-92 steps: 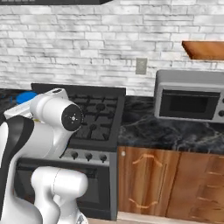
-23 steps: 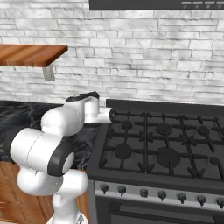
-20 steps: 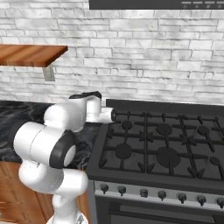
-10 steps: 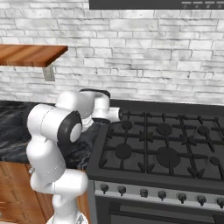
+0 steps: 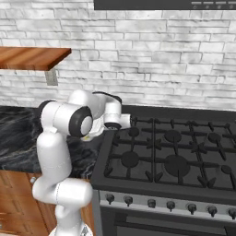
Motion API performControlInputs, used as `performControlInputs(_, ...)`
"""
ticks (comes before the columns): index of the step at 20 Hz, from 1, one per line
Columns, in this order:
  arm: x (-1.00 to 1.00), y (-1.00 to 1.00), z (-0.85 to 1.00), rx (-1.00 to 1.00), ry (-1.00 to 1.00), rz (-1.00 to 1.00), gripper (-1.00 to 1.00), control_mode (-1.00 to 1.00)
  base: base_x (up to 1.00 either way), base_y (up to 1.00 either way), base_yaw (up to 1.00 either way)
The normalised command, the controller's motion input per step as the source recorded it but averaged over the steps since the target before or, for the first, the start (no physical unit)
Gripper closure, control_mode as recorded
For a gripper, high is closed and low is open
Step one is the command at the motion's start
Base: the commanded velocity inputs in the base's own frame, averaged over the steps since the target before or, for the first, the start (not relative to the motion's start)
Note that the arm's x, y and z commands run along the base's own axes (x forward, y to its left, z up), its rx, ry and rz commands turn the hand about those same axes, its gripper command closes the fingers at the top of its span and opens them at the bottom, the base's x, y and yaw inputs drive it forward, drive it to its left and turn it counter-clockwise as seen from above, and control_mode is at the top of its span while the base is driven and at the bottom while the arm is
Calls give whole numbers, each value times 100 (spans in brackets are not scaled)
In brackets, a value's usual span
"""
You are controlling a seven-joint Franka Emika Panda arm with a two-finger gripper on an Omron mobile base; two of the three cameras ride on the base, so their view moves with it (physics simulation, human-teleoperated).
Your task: Take 2 condiments from the cabinet and move them on the counter near the stove.Make sure the condiments are lined up with each other, next to each other.
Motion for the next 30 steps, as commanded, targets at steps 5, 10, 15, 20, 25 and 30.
performControlInputs(5,25,0,-32,0,0,7,100,-100,0,0,0)
performControlInputs(10,2,-1,-27,0,0,4,-100,-100,0,0,0)
performControlInputs(15,-23,-4,18,0,-2,1,-100,-100,0,0,0)
performControlInputs(20,-56,0,50,0,-12,0,-100,-100,0,0,0)
performControlInputs(25,-86,1,65,0,-11,0,-100,-100,0,0,0)
performControlInputs(30,-96,23,52,0,0,0,-100,-100,0,0,0)
